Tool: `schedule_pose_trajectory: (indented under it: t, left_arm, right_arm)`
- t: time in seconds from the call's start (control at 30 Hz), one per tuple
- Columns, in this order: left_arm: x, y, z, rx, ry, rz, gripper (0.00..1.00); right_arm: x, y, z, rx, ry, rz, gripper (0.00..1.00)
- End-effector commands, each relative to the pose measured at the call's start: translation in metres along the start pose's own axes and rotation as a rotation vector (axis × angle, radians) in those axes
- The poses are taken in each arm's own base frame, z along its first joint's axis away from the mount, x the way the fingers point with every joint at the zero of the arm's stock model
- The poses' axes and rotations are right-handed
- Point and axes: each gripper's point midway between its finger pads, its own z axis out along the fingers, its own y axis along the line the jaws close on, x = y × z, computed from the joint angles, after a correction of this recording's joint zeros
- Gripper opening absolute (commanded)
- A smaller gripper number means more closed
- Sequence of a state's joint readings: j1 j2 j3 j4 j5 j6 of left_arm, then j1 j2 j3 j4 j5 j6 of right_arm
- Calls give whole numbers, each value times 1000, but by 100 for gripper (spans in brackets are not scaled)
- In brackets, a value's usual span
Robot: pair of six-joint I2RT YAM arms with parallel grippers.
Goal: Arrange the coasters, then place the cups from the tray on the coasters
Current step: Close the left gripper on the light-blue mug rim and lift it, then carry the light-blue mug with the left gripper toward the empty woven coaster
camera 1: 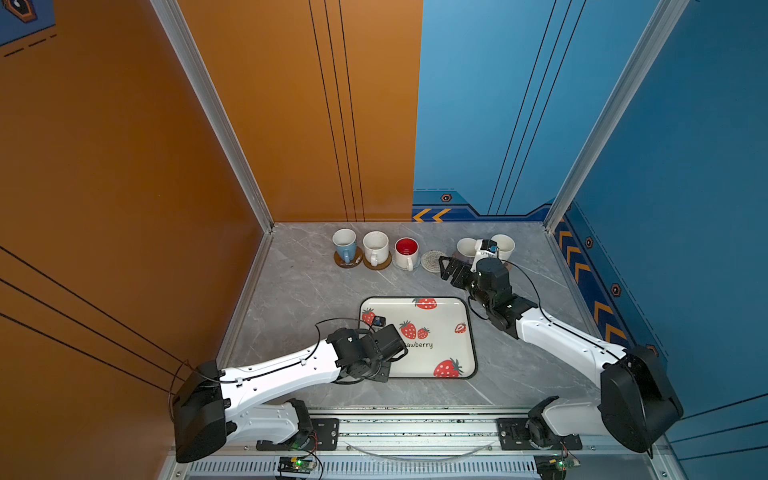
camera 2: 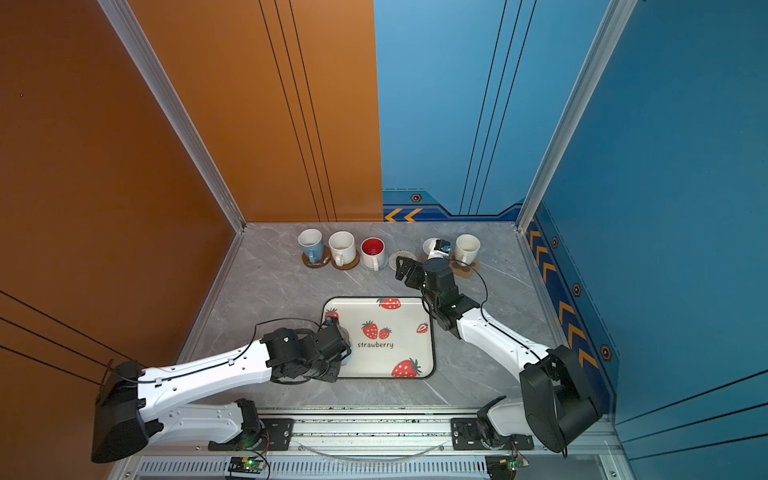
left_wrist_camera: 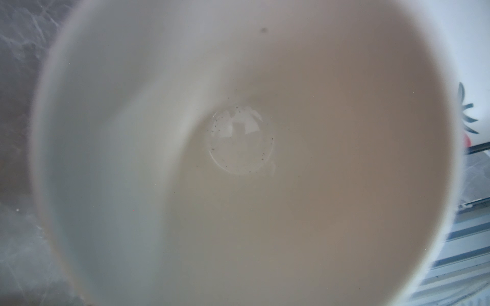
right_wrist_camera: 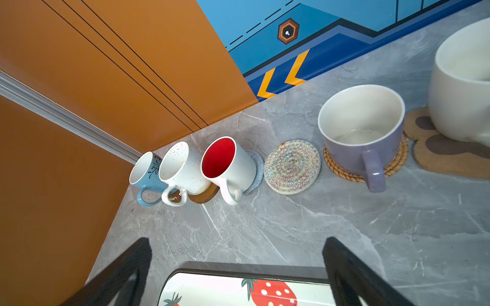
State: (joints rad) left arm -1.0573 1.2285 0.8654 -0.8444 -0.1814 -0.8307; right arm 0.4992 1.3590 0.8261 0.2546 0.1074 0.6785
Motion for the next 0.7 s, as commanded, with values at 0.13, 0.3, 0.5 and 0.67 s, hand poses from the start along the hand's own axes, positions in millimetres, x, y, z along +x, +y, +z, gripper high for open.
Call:
schedule_pose_trajectory:
  t: [0.13, 0.3, 0.5, 0.67]
  left_arm:
    - [-31, -13, -17, 8, -81, 48, 0]
    - [-43, -18, -16, 6, -75, 70, 0]
    - [-64, -23, -16, 1, -79, 90, 0]
    - [-78, -24, -13, -7, -75, 100, 0]
  right_arm:
    - [-6, -7, -11, 2, -16, 5, 99]
    - [-10, -11, -15, 7, -25, 8, 99]
    - [-11, -17, -20, 20, -30, 8, 99]
    - [-13, -22, -22, 31, -37, 13, 99]
